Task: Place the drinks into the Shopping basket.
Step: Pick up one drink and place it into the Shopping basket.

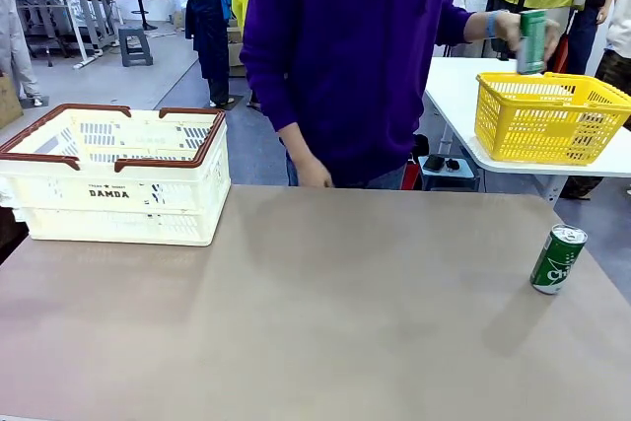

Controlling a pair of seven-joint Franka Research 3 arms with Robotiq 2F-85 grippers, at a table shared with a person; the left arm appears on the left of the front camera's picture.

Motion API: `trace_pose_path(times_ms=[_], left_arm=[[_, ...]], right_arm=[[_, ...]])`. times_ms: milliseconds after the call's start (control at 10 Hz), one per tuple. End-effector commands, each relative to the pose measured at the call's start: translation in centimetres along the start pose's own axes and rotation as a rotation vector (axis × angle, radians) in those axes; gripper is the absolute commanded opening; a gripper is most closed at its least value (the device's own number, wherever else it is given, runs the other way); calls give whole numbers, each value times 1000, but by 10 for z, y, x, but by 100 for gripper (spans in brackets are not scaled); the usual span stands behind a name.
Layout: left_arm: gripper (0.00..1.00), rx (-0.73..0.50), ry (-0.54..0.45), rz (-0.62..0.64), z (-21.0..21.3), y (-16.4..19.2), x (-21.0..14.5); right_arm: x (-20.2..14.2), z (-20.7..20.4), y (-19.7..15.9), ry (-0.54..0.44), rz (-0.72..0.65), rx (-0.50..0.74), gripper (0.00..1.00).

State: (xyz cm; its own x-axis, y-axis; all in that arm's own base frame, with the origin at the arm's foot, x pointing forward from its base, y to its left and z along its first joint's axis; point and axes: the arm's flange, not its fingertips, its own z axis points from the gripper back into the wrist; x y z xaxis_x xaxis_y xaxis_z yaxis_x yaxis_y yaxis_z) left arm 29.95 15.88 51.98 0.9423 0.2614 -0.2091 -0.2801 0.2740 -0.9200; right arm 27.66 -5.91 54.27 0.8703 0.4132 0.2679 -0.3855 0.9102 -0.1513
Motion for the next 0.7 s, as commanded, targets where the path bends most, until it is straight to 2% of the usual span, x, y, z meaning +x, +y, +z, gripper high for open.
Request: trace_pose_path(times_ms=[0, 200, 300, 600], left_arm=[[100, -27, 9, -17, 0, -1, -2], [100, -27, 9, -17, 0, -1, -2], [100, -27, 9, -17, 0, -1, -2], [100, -27, 9, -17, 0, -1, -2]], right_arm=[[32, -26, 0, -2, -121, -63, 100], [59, -49, 5, 1, -142, -74, 100], [76, -69, 7, 32, -153, -70, 100], [102, -121, 9, 131, -306, -70, 100]])
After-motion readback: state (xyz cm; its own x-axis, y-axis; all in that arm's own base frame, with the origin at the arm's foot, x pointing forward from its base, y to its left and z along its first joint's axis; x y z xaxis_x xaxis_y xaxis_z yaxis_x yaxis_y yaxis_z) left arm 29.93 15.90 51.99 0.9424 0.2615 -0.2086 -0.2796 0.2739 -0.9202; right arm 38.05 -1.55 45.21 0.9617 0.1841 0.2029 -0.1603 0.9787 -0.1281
